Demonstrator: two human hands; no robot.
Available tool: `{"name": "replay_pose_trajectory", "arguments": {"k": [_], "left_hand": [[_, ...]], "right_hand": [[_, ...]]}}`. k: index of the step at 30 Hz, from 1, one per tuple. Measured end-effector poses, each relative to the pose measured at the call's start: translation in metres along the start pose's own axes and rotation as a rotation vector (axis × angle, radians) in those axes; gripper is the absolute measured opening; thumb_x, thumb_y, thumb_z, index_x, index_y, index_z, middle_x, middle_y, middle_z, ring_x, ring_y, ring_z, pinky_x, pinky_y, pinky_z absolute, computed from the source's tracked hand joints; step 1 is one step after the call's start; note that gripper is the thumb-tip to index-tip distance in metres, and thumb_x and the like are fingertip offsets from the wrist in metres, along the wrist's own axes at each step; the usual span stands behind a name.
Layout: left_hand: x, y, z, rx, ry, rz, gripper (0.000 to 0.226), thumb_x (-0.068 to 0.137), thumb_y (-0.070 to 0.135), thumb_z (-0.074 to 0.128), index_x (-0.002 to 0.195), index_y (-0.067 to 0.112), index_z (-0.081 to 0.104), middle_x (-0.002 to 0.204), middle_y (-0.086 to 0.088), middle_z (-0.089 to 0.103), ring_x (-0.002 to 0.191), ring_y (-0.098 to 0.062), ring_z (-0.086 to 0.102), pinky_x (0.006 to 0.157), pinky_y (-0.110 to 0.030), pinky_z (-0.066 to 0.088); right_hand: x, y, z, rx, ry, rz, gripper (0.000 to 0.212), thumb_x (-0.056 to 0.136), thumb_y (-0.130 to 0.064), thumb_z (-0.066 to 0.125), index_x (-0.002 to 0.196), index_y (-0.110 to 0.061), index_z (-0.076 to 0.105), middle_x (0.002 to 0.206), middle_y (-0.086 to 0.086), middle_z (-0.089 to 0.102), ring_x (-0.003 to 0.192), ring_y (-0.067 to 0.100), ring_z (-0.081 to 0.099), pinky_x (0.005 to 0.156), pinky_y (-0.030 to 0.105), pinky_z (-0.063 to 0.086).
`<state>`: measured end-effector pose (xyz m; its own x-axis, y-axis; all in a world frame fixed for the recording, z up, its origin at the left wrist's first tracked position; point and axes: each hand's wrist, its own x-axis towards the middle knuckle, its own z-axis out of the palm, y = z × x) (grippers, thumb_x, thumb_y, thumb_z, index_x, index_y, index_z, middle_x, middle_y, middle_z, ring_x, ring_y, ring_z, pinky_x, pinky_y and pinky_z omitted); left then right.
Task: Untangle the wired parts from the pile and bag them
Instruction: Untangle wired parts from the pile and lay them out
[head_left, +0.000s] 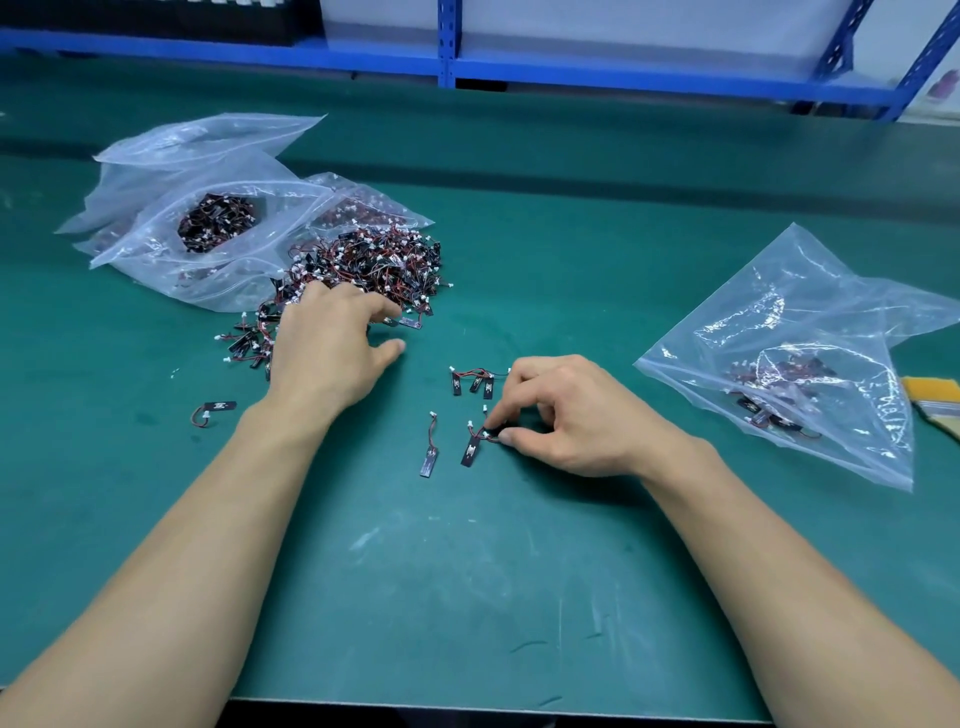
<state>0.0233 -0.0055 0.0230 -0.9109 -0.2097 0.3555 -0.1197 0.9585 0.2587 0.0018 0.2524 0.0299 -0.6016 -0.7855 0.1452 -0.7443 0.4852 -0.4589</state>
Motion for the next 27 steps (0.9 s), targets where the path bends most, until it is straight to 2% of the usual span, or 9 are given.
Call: {"name": "replay_pose_trajectory", "arguments": {"k": [4, 10, 17, 22, 27], "left_hand": [[0.003, 0.000, 0.008, 0.060, -0.023, -0.012, 0.023, 0.089, 0.041, 0.070, 0.111, 0.035, 0.072, 0.110, 0.002, 0.067, 0.109, -0.029, 0.047, 0.088, -0.042, 0.035], [0.007, 0.007, 0.017, 0.080, 0.020, -0.008, 0.032, 0.093, 0.041, 0.063, 0.124, 0.033, 0.066, 0.110, -0.001, 0.064, 0.112, -0.030, 0.045, 0.091, -0.043, 0.034], [0.008, 0.013, 0.018, 0.052, 0.041, 0.015, 0.010, 0.091, 0.038, 0.067, 0.095, 0.031, 0.073, 0.101, 0.002, 0.060, 0.107, -0.027, 0.044, 0.090, -0.043, 0.033], [0.008, 0.013, 0.014, -0.059, 0.089, 0.061, 0.010, 0.094, 0.035, 0.065, 0.096, 0.026, 0.068, 0.099, 0.003, 0.061, 0.102, -0.026, 0.044, 0.087, -0.041, 0.033], [0.004, 0.015, 0.005, -0.256, 0.141, 0.159, 0.006, 0.095, 0.028, 0.065, 0.095, 0.023, 0.067, 0.086, 0.013, 0.058, 0.088, -0.018, 0.041, 0.082, -0.039, 0.039]], "right_hand": [[0.000, -0.001, 0.001, -0.001, -0.014, -0.009, 0.015, 0.084, -0.024, 0.075, 0.094, -0.033, 0.080, 0.080, -0.022, 0.052, 0.071, -0.016, 0.049, 0.067, 0.024, 0.034], [0.000, -0.001, 0.003, 0.011, -0.009, -0.021, 0.011, 0.083, -0.030, 0.079, 0.094, -0.031, 0.080, 0.083, -0.019, 0.055, 0.072, -0.015, 0.050, 0.064, 0.018, 0.031], [0.002, -0.001, 0.006, 0.028, -0.013, -0.022, 0.006, 0.085, -0.031, 0.079, 0.091, -0.031, 0.080, 0.080, -0.018, 0.054, 0.073, -0.011, 0.051, 0.065, 0.024, 0.035], [0.003, 0.000, 0.007, 0.051, 0.014, -0.029, 0.003, 0.088, -0.028, 0.077, 0.089, -0.025, 0.079, 0.083, -0.016, 0.057, 0.071, -0.011, 0.050, 0.066, 0.023, 0.035], [0.001, 0.002, 0.001, 0.124, 0.056, 0.005, 0.005, 0.086, -0.020, 0.077, 0.082, -0.022, 0.075, 0.080, -0.014, 0.058, 0.066, 0.001, 0.051, 0.064, 0.018, 0.036]]}}
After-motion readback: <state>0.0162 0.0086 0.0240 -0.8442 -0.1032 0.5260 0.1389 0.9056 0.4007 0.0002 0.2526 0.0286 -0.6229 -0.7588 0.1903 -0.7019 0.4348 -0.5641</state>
